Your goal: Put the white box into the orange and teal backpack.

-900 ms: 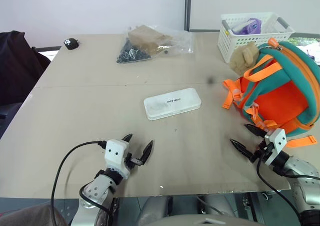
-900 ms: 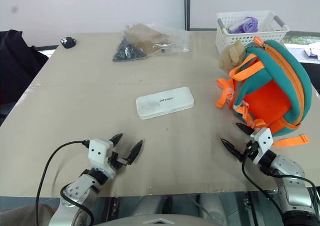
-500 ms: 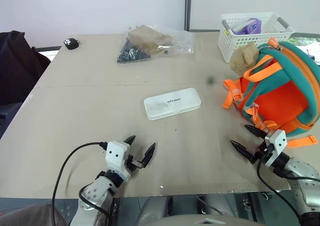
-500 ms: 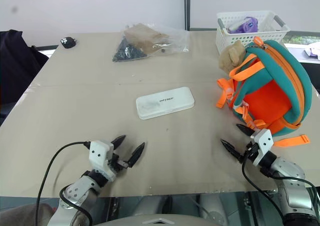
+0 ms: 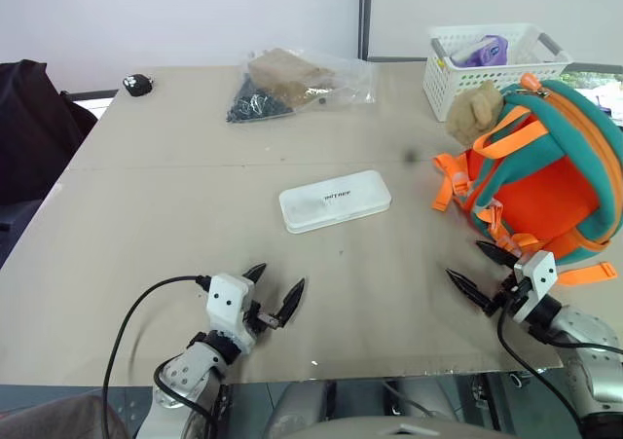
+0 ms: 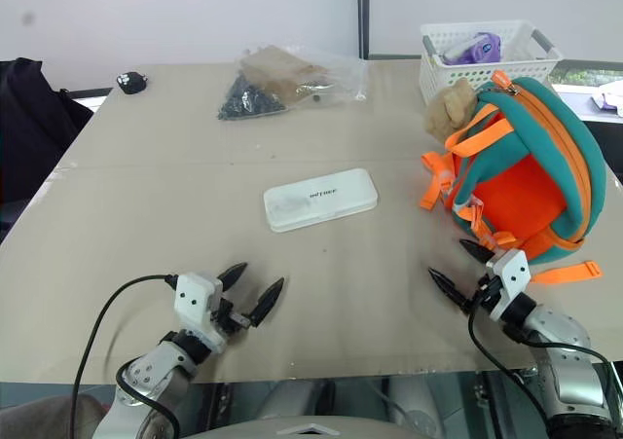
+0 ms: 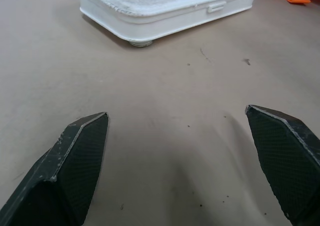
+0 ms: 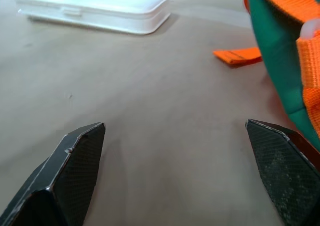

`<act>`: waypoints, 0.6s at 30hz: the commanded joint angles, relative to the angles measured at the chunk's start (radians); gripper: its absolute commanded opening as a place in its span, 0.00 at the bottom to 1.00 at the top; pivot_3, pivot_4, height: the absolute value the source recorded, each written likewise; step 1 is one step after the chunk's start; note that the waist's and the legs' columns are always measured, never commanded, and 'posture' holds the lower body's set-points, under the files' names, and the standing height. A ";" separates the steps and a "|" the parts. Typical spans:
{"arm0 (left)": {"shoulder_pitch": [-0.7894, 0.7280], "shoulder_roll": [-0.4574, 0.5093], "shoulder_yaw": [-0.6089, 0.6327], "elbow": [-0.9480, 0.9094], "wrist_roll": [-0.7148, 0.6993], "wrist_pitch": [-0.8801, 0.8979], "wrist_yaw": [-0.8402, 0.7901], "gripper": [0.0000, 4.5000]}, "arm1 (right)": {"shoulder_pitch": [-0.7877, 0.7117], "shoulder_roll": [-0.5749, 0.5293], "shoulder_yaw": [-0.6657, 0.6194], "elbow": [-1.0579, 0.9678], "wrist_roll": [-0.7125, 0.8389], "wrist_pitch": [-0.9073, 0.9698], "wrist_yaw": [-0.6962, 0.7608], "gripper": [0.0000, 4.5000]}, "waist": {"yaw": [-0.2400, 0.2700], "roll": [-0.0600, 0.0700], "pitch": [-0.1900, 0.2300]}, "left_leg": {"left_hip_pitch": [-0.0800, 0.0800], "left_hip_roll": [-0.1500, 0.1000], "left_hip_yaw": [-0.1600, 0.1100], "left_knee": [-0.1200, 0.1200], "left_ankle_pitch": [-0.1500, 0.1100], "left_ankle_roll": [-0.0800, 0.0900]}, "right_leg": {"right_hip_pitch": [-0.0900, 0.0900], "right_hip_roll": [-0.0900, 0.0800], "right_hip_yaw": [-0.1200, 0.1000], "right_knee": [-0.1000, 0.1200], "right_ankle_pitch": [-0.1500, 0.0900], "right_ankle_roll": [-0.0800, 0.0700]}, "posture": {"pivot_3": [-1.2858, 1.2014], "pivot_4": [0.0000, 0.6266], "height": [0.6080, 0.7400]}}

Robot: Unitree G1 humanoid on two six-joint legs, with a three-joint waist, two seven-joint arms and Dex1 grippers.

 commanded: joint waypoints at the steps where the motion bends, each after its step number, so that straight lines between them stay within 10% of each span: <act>1: -0.069 -0.025 0.135 -0.050 -0.182 0.108 0.086 1.00 | -0.111 0.069 0.039 -0.147 0.004 0.201 -0.195 0.99 | 0.002 0.001 0.001 | 0.000 0.000 0.000 0.000 0.001 -0.001 | -0.001 0.000 0.000 0.001 0.000 0.000 | 0.52 0.24 1.00; 9: -0.334 0.006 0.412 0.050 -0.787 0.467 0.304 1.00 | -0.381 0.248 0.081 -0.072 -0.066 0.407 -0.476 0.99 | 0.008 0.000 0.001 | -0.003 -0.002 -0.004 0.000 0.002 -0.004 | -0.003 0.000 -0.004 0.001 0.000 0.000 | 0.52 0.24 1.00; 13: -0.479 0.155 0.366 0.221 -0.741 0.652 0.322 1.00 | -0.506 0.285 0.123 0.078 -0.221 0.359 -0.612 0.99 | 0.004 -0.001 0.001 | -0.003 -0.003 -0.005 0.001 0.003 -0.005 | -0.003 0.000 -0.009 0.002 0.000 0.000 | 0.52 0.24 1.00; 18: -0.603 0.234 0.324 0.343 -0.735 0.780 0.291 1.00 | -0.592 0.277 0.195 0.236 -0.366 0.225 -0.659 0.63 | -0.004 -0.001 0.001 | -0.002 -0.004 -0.006 0.001 0.003 -0.005 | -0.003 0.004 -0.010 0.002 0.000 0.000 | 0.52 0.24 1.00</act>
